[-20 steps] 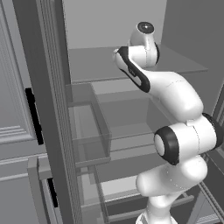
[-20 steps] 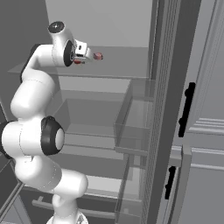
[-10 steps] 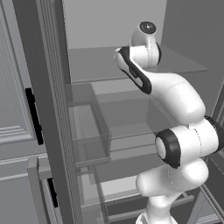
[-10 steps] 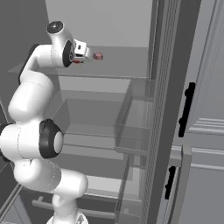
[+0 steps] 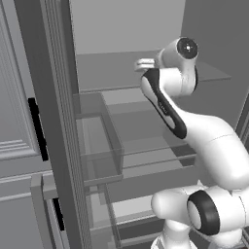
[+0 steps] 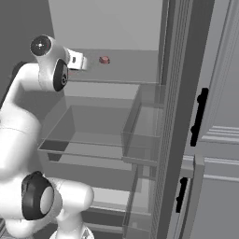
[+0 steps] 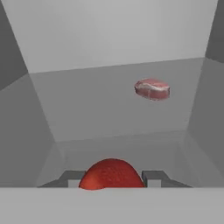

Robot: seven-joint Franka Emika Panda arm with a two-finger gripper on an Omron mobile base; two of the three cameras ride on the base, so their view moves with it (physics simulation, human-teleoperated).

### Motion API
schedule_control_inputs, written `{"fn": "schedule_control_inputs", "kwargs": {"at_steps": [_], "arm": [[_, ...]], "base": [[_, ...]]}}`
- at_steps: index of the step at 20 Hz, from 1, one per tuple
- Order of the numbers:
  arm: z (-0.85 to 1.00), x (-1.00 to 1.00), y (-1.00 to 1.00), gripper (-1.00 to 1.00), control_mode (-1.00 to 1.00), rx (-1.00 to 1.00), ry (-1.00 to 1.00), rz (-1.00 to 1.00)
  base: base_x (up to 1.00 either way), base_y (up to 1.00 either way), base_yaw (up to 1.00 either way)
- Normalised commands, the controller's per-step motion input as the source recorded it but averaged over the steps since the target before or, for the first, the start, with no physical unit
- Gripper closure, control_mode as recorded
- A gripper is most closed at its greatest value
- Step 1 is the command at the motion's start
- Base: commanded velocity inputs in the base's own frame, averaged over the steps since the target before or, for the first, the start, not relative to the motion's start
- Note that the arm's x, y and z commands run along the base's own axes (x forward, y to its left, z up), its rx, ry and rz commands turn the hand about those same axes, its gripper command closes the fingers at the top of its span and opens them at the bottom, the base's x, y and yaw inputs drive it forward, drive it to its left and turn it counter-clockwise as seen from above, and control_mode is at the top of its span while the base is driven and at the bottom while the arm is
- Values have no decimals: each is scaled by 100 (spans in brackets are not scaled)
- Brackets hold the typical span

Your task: Take the strawberry from the fridge and place it on top of the pancake, located on the dining counter.

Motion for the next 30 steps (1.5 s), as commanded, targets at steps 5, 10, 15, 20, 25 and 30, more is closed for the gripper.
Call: {"fn": "schedule_control_inputs", "kwargs": {"at_steps": [5, 10, 15, 20, 25, 30], "arm": [[22, -100, -55, 100, -100, 17, 3, -13], [0, -100, -33, 100, -100, 2, 12, -8], [-18, -63, -4, 100, -100, -13, 32, 0], [-81, -22, 2, 100, -100, -16, 13, 18], [-55, -15, 8, 100, -100, -11, 0, 23], [-18, -26, 7, 100, -100, -5, 8, 4]], "base": [[0, 0, 0], [0, 0, 0], [0, 0, 0], [0, 0, 0], [0, 0, 0], [0, 0, 0]]}}
